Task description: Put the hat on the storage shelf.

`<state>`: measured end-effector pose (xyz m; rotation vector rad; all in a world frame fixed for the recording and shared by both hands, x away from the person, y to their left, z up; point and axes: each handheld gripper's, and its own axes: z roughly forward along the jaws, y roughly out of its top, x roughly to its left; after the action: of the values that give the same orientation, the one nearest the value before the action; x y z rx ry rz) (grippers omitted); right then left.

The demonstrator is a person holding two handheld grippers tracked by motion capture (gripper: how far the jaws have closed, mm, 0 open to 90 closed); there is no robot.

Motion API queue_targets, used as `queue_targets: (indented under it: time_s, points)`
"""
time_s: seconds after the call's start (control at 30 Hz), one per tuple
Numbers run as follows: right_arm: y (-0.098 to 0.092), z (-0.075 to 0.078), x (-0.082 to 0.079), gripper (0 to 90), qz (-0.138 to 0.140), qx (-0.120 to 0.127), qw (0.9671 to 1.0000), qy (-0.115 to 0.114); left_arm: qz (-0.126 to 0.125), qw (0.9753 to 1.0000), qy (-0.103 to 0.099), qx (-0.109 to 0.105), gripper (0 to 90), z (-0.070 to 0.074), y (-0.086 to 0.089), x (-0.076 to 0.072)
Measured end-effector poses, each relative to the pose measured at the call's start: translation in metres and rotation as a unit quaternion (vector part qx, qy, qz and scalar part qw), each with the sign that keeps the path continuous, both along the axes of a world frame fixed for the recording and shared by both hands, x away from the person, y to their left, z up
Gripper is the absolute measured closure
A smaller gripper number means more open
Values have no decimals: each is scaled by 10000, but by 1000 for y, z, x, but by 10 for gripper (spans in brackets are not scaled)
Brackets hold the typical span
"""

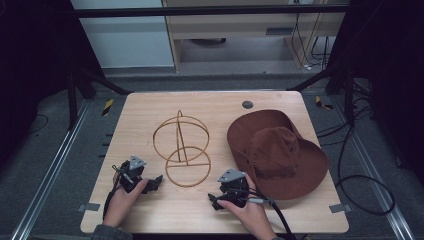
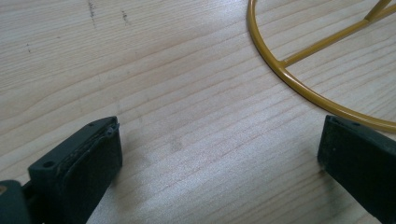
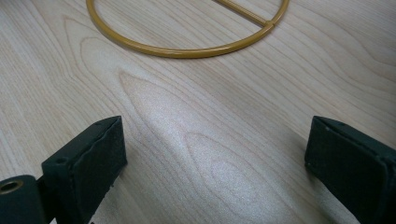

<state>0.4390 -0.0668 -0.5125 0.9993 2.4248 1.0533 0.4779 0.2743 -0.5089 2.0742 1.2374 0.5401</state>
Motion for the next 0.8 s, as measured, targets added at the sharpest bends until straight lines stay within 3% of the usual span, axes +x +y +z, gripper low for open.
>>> queue_targets:
  time_s: [0.27,0.33,0.37,0.43,0.53,0.57,0.63,0.7,0.73,0.77,0.8]
  points:
    - [0,6,-4,81,64,-133,9998,114,-13,10000,4,8,0,0,0,0]
    - [-1,23,-12,81,183,-300,9994,-51,-11,10000,4,6,0,0,0,0]
    - [-1,23,-12,81,183,-300,9994,-51,-12,10000,4,7,0,0,0,0]
    - [-6,51,-18,74,255,-526,9980,-225,-7,10000,2,5,0,0,0,0]
    - [-17,75,-16,71,311,-460,9983,-174,-7,10000,2,8,0,0,0,0]
    - [-17,75,-16,71,311,-460,9983,-174,-7,10000,1,9,0,0,0,-1]
    - [-33,101,-8,76,245,-592,9976,-257,4,10000,1,3,0,0,0,-1]
    - [-37,106,-6,77,202,-606,9976,-262,3,10000,2,6,0,0,0,-1]
    - [-50,120,2,77,111,-612,9979,-174,4,10000,-1,3,0,0,-1,-1]
    - [-50,120,2,77,111,-612,9979,-174,6,10000,7,10,0,0,-1,-1]
    - [-63,131,9,81,29,-660,9978,-106,6,10000,3,7,0,0,-1,-1]
